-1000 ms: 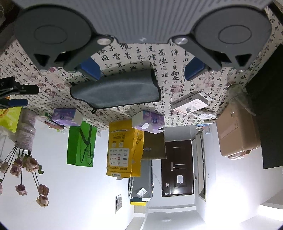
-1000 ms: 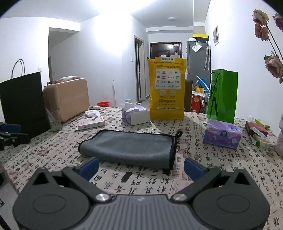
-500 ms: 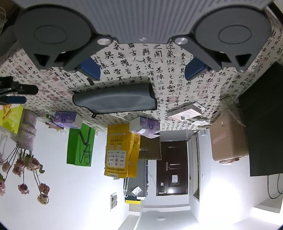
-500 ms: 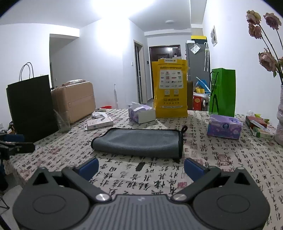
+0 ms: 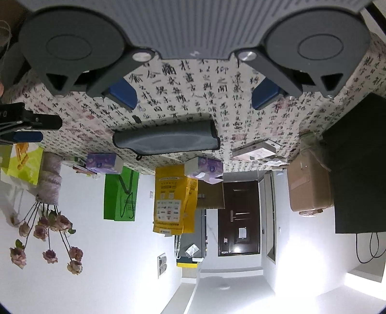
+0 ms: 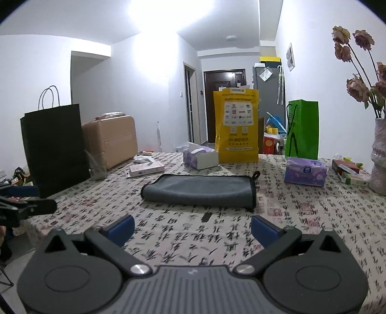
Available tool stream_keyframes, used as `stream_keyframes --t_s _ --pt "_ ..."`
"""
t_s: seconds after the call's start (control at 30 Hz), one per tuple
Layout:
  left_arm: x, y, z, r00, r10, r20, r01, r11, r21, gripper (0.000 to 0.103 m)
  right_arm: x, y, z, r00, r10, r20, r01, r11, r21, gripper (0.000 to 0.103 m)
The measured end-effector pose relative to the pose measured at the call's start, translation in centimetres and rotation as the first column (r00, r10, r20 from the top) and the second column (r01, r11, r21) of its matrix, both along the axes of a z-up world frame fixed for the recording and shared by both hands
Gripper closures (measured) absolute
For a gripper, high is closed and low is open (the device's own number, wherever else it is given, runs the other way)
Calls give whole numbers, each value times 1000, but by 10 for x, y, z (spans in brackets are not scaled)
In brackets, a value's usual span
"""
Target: Fold towel
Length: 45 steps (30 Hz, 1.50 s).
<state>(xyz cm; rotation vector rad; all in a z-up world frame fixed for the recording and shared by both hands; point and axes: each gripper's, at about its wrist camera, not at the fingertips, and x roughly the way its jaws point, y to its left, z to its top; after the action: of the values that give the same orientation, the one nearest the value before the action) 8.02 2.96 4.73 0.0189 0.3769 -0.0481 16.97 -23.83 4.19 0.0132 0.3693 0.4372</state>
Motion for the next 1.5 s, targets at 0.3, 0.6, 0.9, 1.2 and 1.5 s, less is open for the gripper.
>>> stream_keyframes --t_s 0.3,0.6,0.9,1.2,1.5 --pt "-21 -1 -15 1000 13 27 -13 1000 -12 0 -22 7 -8 1000 7 24 -7 1000 15 0" --pt "-42 -5 -25 997 56 56 -55 998 -21 0 -47 7 -19 999 -27 41 26 999 22 0" --pt "-56 -12 -36 998 43 55 -42 999 -33 0 -68 15 -37 1000 -6 23 7 1000 -10 0" --pt "-72 -17 -40 997 29 65 -29 1000 0 0 -87 25 -43 999 23 39 -22 999 -25 0" --pt "-83 -16 -47 999 38 38 -38 999 2 0 -97 19 -49 1000 17 8 -17 1000 -21 0"
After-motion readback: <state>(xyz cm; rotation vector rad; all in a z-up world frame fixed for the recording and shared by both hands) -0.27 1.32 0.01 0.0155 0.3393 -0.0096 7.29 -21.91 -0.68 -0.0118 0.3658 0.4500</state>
